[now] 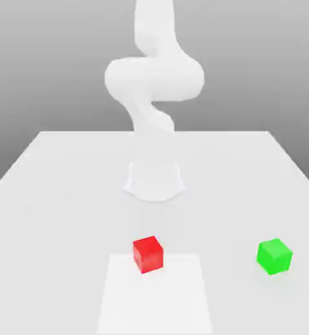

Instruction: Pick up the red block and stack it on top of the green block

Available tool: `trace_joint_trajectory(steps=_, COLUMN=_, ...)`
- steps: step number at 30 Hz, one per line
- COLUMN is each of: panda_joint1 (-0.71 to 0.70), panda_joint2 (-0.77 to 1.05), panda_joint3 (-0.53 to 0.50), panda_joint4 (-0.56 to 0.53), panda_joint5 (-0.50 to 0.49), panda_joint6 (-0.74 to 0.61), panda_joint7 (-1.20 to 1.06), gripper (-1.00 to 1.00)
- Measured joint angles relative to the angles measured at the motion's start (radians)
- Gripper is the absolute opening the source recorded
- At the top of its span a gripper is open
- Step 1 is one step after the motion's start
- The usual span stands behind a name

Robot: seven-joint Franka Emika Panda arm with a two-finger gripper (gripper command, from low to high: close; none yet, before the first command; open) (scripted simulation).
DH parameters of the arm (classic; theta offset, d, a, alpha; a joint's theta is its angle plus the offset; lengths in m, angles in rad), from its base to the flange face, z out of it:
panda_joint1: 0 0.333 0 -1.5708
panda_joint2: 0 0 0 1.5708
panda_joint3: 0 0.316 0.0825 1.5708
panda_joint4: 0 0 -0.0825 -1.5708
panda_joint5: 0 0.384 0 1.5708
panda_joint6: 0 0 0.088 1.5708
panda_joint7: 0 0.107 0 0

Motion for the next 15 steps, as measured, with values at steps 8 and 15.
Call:
trace_joint_trajectory(steps=8, panda_joint1=0.026, panda_joint2=0.235, panda_joint3=-0.044, panda_joint4=-0.249, panda_joint5=-0.042, panda_joint6=0.189, panda_joint7=-0.143, gripper=0.0)
trace_joint_trajectory(steps=15, panda_joint1=0.056, panda_joint2=0.466, panda_joint3=-0.106, panda_joint4=-0.487, panda_joint5=-0.052, panda_joint6=0.369, panda_joint7=-0.308, gripper=0.0)
